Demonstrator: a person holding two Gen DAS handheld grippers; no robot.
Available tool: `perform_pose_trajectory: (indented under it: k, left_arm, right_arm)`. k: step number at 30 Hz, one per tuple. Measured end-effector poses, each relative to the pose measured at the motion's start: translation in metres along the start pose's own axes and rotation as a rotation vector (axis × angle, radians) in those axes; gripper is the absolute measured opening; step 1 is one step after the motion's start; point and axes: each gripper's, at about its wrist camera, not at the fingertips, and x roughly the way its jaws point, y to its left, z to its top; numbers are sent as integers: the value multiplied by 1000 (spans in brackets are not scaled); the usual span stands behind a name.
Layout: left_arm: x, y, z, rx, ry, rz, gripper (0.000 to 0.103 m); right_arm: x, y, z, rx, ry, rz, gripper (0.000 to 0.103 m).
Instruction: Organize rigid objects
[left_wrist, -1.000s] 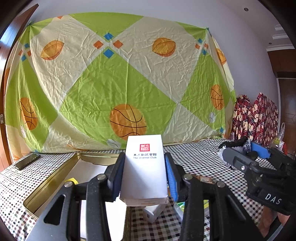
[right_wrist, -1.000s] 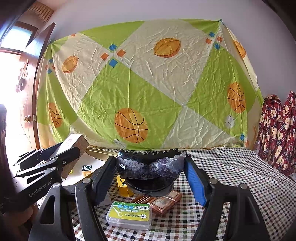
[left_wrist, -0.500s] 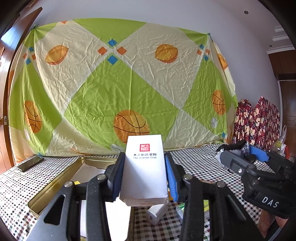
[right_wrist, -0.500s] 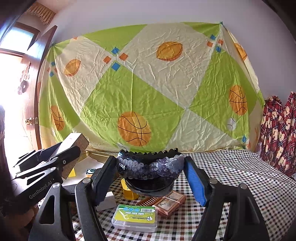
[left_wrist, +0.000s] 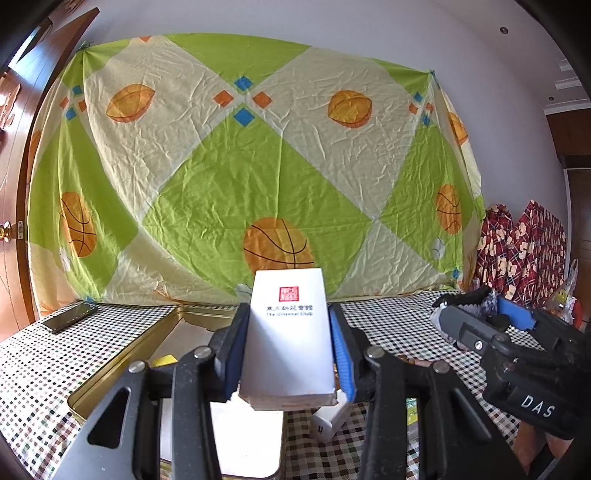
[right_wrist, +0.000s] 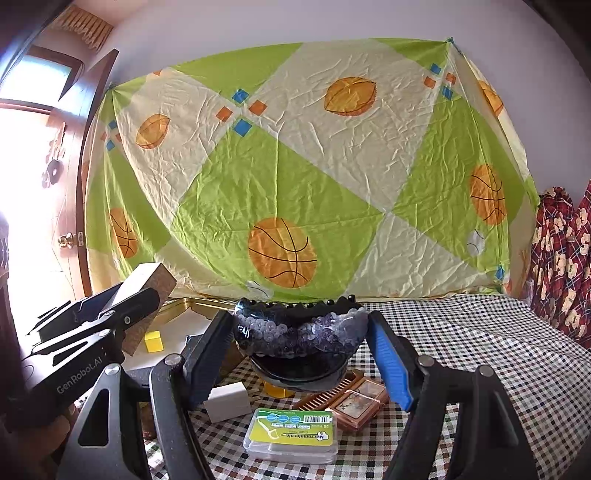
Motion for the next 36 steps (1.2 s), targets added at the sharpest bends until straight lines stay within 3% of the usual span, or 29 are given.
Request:
perform_pose_trajectory:
  k: [36]
  left_arm:
    - [-4, 68, 0, -86, 39, 67, 41]
  right_arm:
    - [35, 65, 3, -61, 48, 102, 75]
